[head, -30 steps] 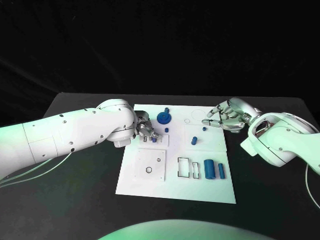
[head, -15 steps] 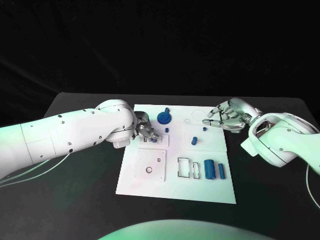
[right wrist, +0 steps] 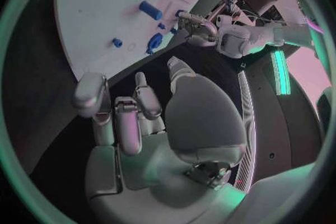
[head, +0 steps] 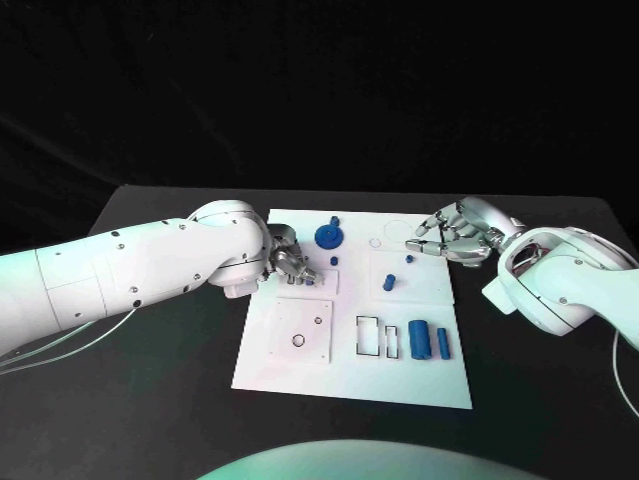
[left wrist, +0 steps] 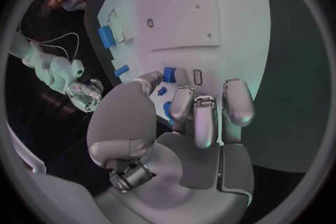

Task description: Assemble the parts on the task board

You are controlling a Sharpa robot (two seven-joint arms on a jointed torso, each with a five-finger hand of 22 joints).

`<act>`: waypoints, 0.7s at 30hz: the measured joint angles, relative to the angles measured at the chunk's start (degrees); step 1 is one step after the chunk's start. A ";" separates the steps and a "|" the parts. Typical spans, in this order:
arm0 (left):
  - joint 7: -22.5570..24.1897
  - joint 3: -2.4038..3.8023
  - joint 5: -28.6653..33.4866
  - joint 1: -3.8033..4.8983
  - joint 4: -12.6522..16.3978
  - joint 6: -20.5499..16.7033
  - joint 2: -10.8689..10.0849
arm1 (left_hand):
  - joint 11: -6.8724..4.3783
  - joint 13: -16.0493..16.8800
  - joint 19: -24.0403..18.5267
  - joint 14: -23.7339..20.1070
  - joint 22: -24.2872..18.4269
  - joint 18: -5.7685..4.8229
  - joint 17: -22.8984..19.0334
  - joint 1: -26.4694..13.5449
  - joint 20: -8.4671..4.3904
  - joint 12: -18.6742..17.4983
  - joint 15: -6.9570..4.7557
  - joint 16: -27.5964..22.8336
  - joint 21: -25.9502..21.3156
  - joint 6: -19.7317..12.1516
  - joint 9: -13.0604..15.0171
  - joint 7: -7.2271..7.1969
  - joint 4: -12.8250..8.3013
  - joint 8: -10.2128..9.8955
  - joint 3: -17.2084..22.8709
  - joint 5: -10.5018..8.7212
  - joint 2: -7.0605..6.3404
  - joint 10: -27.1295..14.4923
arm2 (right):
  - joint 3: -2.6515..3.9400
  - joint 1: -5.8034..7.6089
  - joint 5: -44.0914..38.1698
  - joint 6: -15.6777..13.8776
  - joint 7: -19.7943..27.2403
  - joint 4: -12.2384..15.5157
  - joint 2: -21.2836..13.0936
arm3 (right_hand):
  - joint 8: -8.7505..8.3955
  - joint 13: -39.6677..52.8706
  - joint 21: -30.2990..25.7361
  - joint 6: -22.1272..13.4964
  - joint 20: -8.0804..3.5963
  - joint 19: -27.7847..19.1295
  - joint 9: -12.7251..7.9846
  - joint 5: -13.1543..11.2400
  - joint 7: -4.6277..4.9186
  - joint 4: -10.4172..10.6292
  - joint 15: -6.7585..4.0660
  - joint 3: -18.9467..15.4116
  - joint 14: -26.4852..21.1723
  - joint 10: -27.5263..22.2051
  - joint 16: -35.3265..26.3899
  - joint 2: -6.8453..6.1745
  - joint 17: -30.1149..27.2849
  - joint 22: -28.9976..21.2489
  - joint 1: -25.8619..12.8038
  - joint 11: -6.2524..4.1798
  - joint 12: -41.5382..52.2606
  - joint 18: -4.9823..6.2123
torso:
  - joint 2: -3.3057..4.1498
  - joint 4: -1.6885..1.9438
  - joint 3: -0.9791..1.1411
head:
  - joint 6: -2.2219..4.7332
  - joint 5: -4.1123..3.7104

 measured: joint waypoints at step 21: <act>0.03 0.01 0.08 -0.01 0.57 -1.03 -0.14 | 0.81 -1.76 -0.41 0.00 -0.41 0.01 0.00 3.58 0.41 -1.62 0.42 0.00 -1.17 -1.97 -1.81 0.70 0.07 -3.45 -0.37 6.03 0.71 -1.24 | 0.00 -0.28 -0.02 0.09 -0.07 -0.22 0.07 | 0.00 0.00 0.00 0.00 0.00 0.00 0.11 0.23 0.00 -0.15 0.00 -0.47 0.00 0.00 0.00 0.00 0.05 0.00 0.00 0.00 0.00 0.00 | 0.06 -0.01 0.04 | -0.30 0.14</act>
